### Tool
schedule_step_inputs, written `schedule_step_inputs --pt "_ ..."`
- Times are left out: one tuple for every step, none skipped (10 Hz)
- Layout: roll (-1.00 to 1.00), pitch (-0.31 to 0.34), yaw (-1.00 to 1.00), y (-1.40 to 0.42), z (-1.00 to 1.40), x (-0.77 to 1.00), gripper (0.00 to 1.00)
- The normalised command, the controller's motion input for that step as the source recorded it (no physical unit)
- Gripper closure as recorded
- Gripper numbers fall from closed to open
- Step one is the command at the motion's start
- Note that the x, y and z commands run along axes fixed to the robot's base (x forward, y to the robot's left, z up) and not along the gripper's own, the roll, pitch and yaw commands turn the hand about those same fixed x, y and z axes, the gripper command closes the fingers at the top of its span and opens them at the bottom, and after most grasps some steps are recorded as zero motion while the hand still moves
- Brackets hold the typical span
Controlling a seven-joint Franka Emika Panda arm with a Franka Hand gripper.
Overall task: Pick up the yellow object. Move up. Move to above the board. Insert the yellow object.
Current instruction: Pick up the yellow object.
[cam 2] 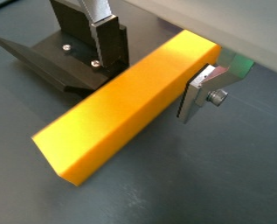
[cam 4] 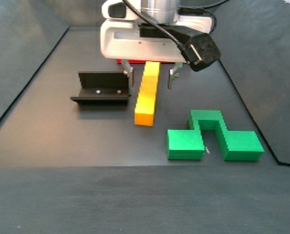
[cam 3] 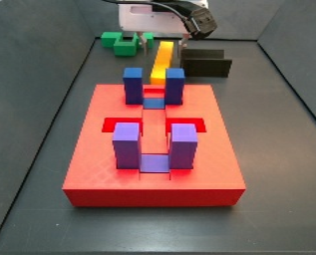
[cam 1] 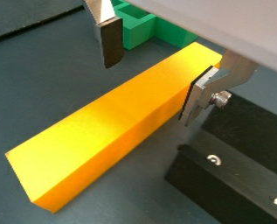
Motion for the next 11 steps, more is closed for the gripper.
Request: schedule_step_inputs --pt "-0.26 -0.194 -0.07 0.0 -0.2 -0.18 0.0" --pt "-0.27 -0.203 -0.07 0.0 -0.22 -0.15 0.0" --pt "-0.28 -0.211 -0.07 0.0 -0.23 -0.14 0.0" --pt "-0.3 -0.22 -0.07 0.0 -0.21 -0.11 0.0" --pt "-0.3 -0.211 -0.05 0.0 -0.22 0.0 0.0" --pt "-0.3 -0.164 -0.02 0.06 -0.19 0.0 0.0" --pt "-0.31 -0.149 -0.01 0.08 -0.12 0.0 0.0" --pt "-0.29 -0.137 0.0 0.07 -0.12 0.0 0.0" --pt "-0.26 -0.124 0.0 0.05 -0.11 0.0 0.0" --pt "-0.22 -0.106 0.0 0.02 -0.11 0.0 0.0" --pt "-0.19 -0.1 0.0 0.0 -0.14 0.0 0.0"
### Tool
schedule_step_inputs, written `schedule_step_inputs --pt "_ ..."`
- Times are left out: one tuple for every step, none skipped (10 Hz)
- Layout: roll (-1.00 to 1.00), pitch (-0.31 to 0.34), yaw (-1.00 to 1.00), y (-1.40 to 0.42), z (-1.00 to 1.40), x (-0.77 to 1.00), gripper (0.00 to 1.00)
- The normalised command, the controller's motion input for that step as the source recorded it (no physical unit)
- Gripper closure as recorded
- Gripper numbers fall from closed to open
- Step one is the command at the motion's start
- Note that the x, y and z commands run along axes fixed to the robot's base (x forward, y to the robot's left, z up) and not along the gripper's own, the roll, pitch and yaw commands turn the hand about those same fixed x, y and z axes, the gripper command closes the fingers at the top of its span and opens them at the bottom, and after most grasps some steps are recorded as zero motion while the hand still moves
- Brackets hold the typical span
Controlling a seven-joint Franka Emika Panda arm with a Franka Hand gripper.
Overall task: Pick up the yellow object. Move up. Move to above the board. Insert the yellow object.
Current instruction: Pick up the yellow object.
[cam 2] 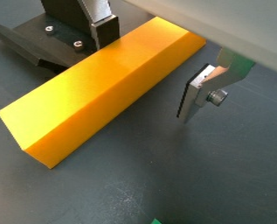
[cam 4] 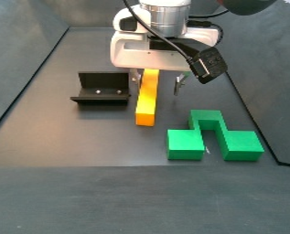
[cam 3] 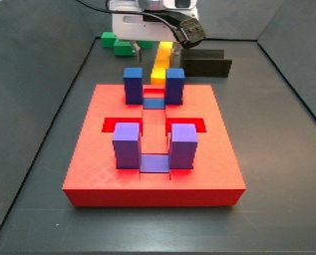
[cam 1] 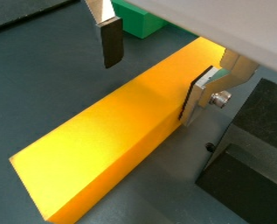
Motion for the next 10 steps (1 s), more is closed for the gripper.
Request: schedule_step_inputs --pt "-0.05 -0.011 0.0 0.0 -0.05 0.0 0.0" --pt "0.0 0.0 0.0 0.0 -0.01 0.0 0.0" --pt "0.0 0.0 0.0 0.0 0.0 0.0 0.0" --pt "0.0 0.0 0.0 0.0 0.0 0.0 1.0" --pt "0.0 0.0 0.0 0.0 0.0 0.0 1.0" --pt "0.0 0.0 0.0 0.0 0.0 0.0 1.0" --pt "0.0 0.0 0.0 0.0 0.0 0.0 1.0" --pt "0.0 0.0 0.0 0.0 0.0 0.0 1.0" --pt "0.0 0.0 0.0 0.0 0.0 0.0 1.0" --pt "0.0 0.0 0.0 0.0 0.0 0.0 1.0"
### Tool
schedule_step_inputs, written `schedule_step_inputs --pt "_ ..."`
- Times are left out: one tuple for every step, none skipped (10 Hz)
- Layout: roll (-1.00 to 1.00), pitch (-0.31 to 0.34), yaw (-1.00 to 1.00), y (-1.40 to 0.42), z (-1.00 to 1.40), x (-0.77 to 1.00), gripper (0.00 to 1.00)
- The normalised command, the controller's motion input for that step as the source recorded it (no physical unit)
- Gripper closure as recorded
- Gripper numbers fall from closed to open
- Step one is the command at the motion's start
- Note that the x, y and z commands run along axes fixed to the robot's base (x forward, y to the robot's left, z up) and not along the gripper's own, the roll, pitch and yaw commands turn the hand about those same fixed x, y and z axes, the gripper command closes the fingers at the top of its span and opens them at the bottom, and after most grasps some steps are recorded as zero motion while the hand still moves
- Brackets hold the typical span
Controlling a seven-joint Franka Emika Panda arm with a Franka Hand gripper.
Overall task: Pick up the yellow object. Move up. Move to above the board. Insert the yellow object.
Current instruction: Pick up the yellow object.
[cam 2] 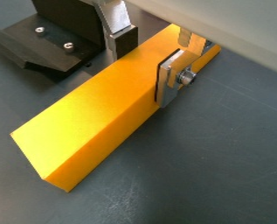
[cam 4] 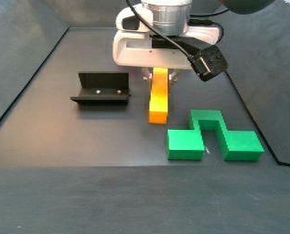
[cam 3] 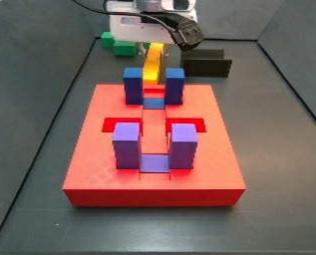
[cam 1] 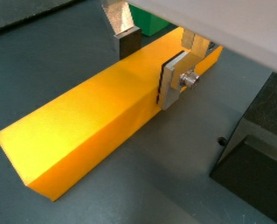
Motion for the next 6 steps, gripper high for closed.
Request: schedule_step_inputs --pt "0.0 0.0 0.0 0.0 0.0 0.0 1.0" --pt "0.0 0.0 0.0 0.0 0.0 0.0 1.0" --pt "0.0 0.0 0.0 0.0 0.0 0.0 1.0" --pt "0.0 0.0 0.0 0.0 0.0 0.0 1.0" --pt "0.0 0.0 0.0 0.0 0.0 0.0 1.0" --pt "0.0 0.0 0.0 0.0 0.0 0.0 1.0"
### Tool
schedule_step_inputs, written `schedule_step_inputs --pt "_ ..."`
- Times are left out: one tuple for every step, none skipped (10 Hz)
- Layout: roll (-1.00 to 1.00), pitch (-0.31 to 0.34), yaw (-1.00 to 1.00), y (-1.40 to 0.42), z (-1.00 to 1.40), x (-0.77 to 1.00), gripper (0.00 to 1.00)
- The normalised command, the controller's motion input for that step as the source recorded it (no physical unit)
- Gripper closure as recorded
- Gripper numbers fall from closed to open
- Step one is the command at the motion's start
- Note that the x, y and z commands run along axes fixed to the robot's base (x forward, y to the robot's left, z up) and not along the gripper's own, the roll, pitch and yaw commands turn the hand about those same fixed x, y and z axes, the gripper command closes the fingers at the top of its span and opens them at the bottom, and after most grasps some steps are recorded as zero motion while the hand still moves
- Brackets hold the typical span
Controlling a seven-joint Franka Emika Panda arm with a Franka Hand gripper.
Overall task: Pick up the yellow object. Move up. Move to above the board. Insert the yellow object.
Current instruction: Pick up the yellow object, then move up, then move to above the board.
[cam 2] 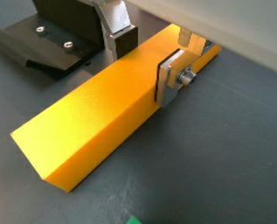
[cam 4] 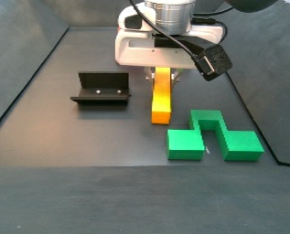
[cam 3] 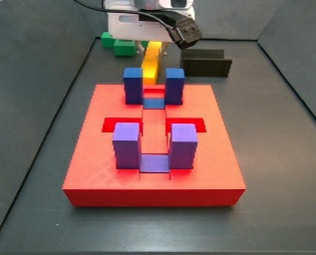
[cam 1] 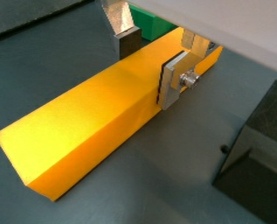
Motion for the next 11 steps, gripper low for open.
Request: schedule_step_inputs --pt "0.0 0.0 0.0 0.0 0.0 0.0 1.0" --pt "0.0 0.0 0.0 0.0 0.0 0.0 1.0" --pt "0.0 0.0 0.0 0.0 0.0 0.0 1.0" --pt "0.0 0.0 0.0 0.0 0.83 0.0 1.0" --pt "0.01 0.032 -0.04 0.06 0.78 -0.04 1.0" --pt "0.02 0.071 -0.05 0.05 0.59 -0.07 1.0" --pt "0.05 0.044 -0.02 0.02 0.24 -0.01 1.0" --pt "0.0 0.0 0.0 0.0 1.4 0.0 1.0" --pt "0.0 0.022 0.0 0.0 1.4 -0.01 1.0" --pt "0.03 0.046 0.01 0.0 1.4 -0.04 1.0" --pt "0.07 0.01 0.0 -0.01 1.4 -0.01 1.0"
